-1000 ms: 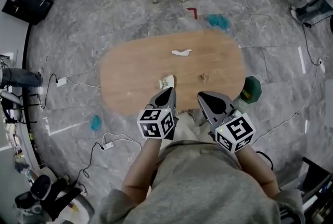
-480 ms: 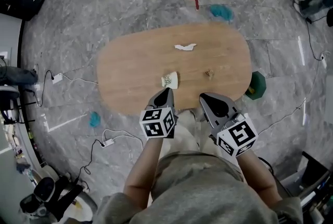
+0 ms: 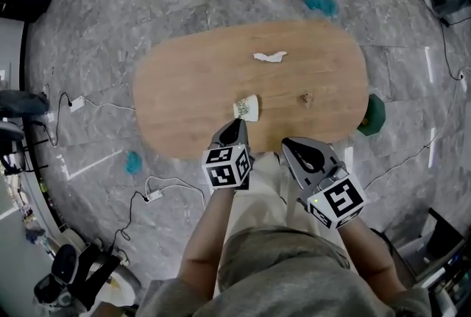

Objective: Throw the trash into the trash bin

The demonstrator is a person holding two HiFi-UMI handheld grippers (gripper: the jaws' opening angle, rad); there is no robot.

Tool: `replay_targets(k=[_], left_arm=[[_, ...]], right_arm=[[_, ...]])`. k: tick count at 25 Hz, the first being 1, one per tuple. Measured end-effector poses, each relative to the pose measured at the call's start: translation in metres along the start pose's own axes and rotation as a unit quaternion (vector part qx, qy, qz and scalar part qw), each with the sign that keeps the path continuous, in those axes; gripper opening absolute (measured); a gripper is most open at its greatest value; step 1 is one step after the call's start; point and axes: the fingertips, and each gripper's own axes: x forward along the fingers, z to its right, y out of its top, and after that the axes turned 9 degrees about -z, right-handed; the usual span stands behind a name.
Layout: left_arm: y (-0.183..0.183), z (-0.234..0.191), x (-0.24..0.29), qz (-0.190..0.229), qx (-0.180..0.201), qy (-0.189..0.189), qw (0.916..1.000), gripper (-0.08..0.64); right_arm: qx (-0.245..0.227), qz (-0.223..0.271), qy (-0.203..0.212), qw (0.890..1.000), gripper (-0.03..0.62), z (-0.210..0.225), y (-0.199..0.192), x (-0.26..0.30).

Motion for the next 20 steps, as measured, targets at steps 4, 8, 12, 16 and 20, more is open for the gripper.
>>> replay_targets(k=[4,8,12,16,20], left_arm=[[-0.009,-0.016,0.017,-0.011,-0.008,0.010,0.9999,0.012],[-0.017,-0.029,0.034,-0.019,-0.023,0.008,0.9995,0.068],[-0.026,-0.042,0.053,-0.029,-0.029,0.009,0.9991,0.135],[-0.033,-0.053,0.072,-0.037,-0.033,0.010,0.9987,0.188],[-0.042,-0.060,0.091,-0.047,-0.031,0.013,0.9983,0.222]], right_arm=[[0.009,-0.010,0.001,1.000,0.009,0.002,-0.010,0.011],[0.021,-0.019,0.002,1.000,0.009,0.006,-0.020,0.022],[0.031,-0.027,0.003,0.999,0.009,0.008,-0.029,0.032],[0.041,-0.035,0.003,0.999,0.009,0.010,-0.037,0.039],[0.052,-0.043,0.002,0.998,0.009,0.012,-0.048,0.044]])
